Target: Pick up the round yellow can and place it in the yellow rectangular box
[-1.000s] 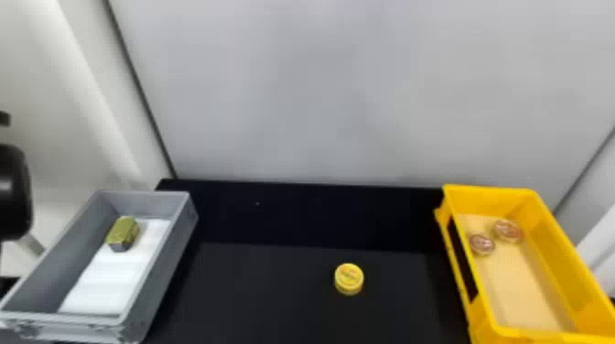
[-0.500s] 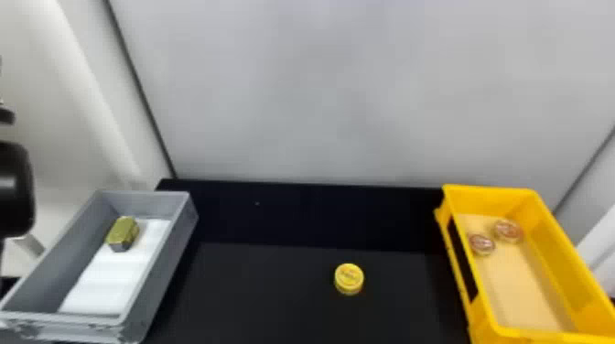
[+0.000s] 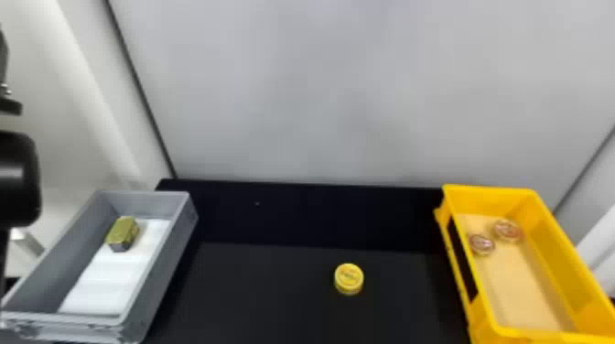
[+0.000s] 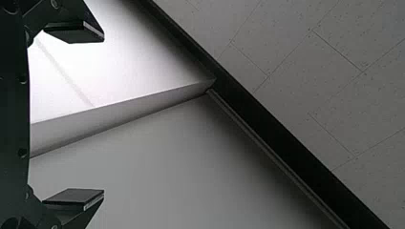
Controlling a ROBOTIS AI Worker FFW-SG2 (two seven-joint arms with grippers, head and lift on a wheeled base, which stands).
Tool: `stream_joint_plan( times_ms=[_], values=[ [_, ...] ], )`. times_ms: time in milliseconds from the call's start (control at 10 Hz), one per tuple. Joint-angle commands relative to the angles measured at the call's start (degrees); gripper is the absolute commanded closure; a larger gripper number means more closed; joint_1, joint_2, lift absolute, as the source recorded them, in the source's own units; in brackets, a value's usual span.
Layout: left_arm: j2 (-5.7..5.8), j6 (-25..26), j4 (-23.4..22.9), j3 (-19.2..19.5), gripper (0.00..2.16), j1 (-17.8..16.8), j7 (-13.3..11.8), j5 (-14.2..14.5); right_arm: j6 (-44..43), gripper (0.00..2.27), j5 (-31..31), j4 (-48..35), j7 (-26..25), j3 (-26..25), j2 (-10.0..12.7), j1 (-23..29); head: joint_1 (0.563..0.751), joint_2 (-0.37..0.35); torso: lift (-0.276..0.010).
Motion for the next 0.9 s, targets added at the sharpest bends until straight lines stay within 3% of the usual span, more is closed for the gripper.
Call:
stream_joint_plan(
  times_ms=[0, 200, 500, 800],
  values=[
    [-0.11, -0.13, 0.23, -0.62, 0.13, -0.39, 0.10, 0.00, 1.17, 0.16, -1.48, 0.05, 0.31, -0.03, -0.39, -0.44, 0.663, 0.054, -0.010],
    [-0.19, -0.13, 0.58, -1.41, 0.13, -0.48, 0.19, 0.00, 3.98, 0.16, -4.82, -0.39, -0.04, -0.38, -0.22, -0.62, 0.663, 0.054, -0.010],
    [-0.11, -0.04, 0.49, -1.59, 0.13, -0.92, 0.01, 0.00, 14.36, 0.16, -15.64, -1.80, -5.05, -1.26, 0.57, -0.09, 0.663, 0.054, -0.010],
    [-0.11, 0.31, 0.58, -1.67, 0.13, -0.92, 0.01, 0.00, 29.22, 0.17, -23.20, -2.06, -6.72, -0.82, 3.12, -0.53, 0.663, 0.054, -0.010]
  ],
)
